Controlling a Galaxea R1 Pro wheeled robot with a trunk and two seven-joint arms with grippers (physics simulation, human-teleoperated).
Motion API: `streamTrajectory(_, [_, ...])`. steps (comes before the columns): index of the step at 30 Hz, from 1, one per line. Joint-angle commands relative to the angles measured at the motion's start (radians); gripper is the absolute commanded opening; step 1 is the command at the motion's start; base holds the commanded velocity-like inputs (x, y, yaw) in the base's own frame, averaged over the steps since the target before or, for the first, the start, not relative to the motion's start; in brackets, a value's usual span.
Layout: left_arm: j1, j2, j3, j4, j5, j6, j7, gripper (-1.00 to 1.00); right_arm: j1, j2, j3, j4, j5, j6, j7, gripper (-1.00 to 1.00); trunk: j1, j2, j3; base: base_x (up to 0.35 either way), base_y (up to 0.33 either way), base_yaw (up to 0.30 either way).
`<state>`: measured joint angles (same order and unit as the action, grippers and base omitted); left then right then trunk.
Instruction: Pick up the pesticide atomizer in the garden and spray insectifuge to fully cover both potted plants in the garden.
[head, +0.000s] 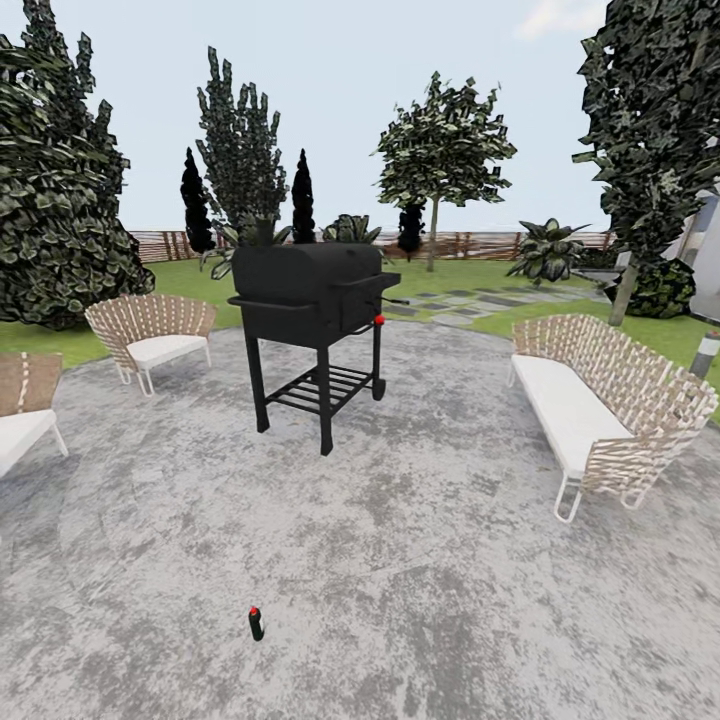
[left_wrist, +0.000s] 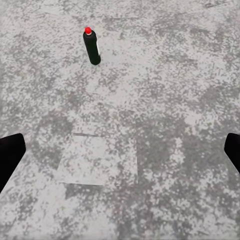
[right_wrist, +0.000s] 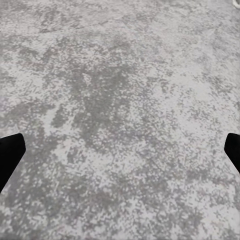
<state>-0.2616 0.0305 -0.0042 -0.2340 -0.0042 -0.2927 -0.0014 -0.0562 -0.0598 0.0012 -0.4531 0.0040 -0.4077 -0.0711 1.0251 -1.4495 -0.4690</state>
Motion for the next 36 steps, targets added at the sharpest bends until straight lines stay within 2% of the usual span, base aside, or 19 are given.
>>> streamTrajectory(1, [-0.001, 0.0, 0.0, 0.001, 0.0, -0.003, 0.0, 1.0, -0.001, 0.0, 0.0, 0.001, 0.001, -0.003, -0.003, 1.0, 0.0, -0.001, -0.001, 0.0, 0.0, 0.029])
streamTrajectory(15, [-0.01, 0.009, 0.012, -0.021, 0.0, -0.005, 0.006, 1.0, -0.001, 0.0, 0.0, -0.009, -0.001, -0.003, -0.003, 1.0, 0.0, -0.001, -0.001, 0.004, 0.0, 0.005])
streamTrajectory(16, [-0.023, 0.017, 0.016, -0.037, 0.001, -0.004, 0.009, 1.0, -0.002, -0.001, -0.001, -0.025, -0.001, -0.003, -0.004, 1.0, 0.0, -0.001, -0.001, 0.097, 0.0, 0.0])
streamTrajectory(17, [-0.1, 0.033, 0.023, -0.086, 0.002, 0.002, 0.013, 1.0, -0.011, -0.001, -0.001, -0.136, -0.001, -0.003, -0.003, 1.0, 0.0, -0.001, -0.001, 0.02, 0.0, 0.0])
streamTrajectory(18, [-0.127, 0.034, 0.024, -0.09, 0.002, 0.005, 0.014, 1.0, -0.017, -0.001, -0.001, -0.175, -0.001, -0.003, -0.004, 1.0, 0.0, -0.001, -0.001, 0.013, 0.0, 0.0])
streamTrajectory(22, [-0.179, 0.038, 0.028, -0.09, 0.006, 0.01, 0.016, 1.0, -0.056, -0.002, -0.001, -0.27, -0.001, -0.002, -0.003, 1.0, 0.0, -0.001, -0.001, 0.005, 0.0, 0.0])
streamTrajectory(36, [-0.144, 0.043, 0.028, -0.075, 0.002, -0.002, 0.016, 1.0, -0.068, -0.001, 0.0, -0.169, 0.0, -0.003, -0.002, 1.0, 0.0, -0.001, -0.001, 0.0, 0.0, 0.021])
